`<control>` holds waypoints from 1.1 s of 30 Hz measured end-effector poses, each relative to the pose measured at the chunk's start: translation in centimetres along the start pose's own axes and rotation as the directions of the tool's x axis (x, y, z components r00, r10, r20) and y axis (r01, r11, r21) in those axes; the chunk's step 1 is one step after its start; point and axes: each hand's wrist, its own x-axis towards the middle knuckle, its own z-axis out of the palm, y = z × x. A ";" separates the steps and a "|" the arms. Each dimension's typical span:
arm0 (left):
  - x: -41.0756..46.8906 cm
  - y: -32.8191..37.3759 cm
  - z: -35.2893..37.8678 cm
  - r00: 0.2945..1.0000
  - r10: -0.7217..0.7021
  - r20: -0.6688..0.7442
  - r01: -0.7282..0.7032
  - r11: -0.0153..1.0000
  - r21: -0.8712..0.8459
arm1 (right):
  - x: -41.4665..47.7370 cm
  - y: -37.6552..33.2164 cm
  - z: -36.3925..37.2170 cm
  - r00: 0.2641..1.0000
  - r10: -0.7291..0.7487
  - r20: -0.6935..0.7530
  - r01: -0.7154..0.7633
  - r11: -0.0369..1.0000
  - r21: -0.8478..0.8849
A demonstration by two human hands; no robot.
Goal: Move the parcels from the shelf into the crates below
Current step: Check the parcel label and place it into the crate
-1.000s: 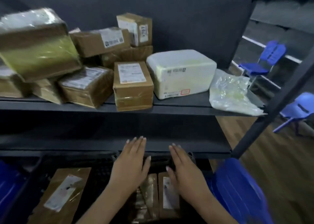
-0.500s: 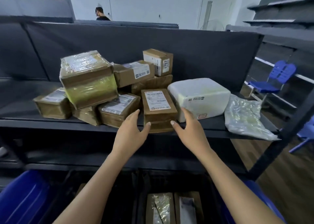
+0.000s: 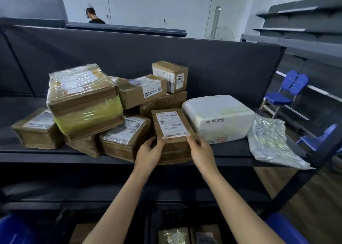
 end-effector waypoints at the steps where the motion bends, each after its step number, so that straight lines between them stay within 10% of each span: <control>1: 0.1 0.0 0.0 1.000 -0.001 -0.005 0.001 1.000 -0.004 | 0.0 0.0 0.0 1.000 0.006 0.000 -0.006 1.000 0.016; 18: -11.1 -0.9 -1.3 0.958 0.285 -0.030 -0.287 0.951 -0.113 | -12.5 -0.1 -2.2 0.981 -0.188 -0.037 0.192 0.954 0.229; 33: -20.4 -7.4 -3.1 0.961 0.268 0.073 -0.255 0.955 -0.152 | -22.5 4.4 -3.6 0.998 -0.052 0.034 0.041 0.959 0.282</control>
